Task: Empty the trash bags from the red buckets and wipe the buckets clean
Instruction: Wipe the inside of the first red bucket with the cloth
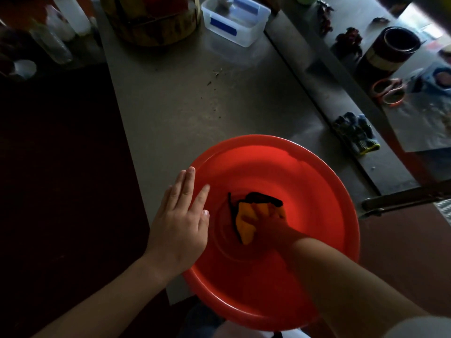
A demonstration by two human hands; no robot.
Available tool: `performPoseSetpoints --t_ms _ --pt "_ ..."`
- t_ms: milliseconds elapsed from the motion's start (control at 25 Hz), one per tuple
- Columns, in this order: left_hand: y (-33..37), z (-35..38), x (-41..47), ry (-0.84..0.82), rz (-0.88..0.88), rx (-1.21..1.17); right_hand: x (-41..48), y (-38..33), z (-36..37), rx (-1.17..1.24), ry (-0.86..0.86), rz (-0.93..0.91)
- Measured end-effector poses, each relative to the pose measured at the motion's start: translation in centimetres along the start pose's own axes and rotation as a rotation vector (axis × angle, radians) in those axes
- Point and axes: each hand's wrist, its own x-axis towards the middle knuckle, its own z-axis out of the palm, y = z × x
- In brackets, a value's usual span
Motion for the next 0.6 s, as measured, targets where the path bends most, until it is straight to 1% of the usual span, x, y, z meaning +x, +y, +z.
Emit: performPoseSetpoints --t_ms 40,120,160,200,280,320,360,400,440,520,600 --pt "0.2 0.0 -0.2 0.006 -0.008 -0.011 0.1 0.2 -0.2 -0.009 -0.013 0.007" --pt "0.5 0.1 -0.4 0.012 -0.034 -0.022 -0.5 -1.1 -0.2 -0.018 -0.135 0.048" --pt "0.6 0.1 -0.4 0.009 -0.042 -0.024 -0.9 -2.0 0.3 0.048 -0.171 0.078" --pt "0.7 0.1 -0.2 0.005 -0.046 -0.023 -1.2 -3.2 0.8 0.070 -0.154 0.089" --pt "0.7 0.1 -0.1 -0.010 -0.044 -0.014 -2.7 -7.0 0.2 0.010 0.028 0.044" --pt "0.7 0.2 -0.1 -0.014 -0.041 -0.008 -3.3 -8.6 -0.1 0.013 0.165 0.018" --pt "0.6 0.2 -0.2 -0.016 -0.041 -0.002 -3.4 -9.5 -0.1 0.036 0.258 0.003" --pt "0.5 0.2 -0.3 -0.019 -0.044 0.004 -3.3 -9.8 -0.1 0.051 0.276 -0.001" --pt "0.4 0.3 -0.3 -0.025 -0.048 0.009 -3.0 -9.3 0.1 0.026 0.243 -0.012" --pt "0.3 0.2 -0.4 -0.029 -0.054 0.020 -1.9 -5.6 1.0 -0.050 0.033 0.026" --pt "0.5 0.2 -0.4 -0.030 -0.049 0.024 -1.4 -0.8 0.9 -0.043 -0.124 0.079"
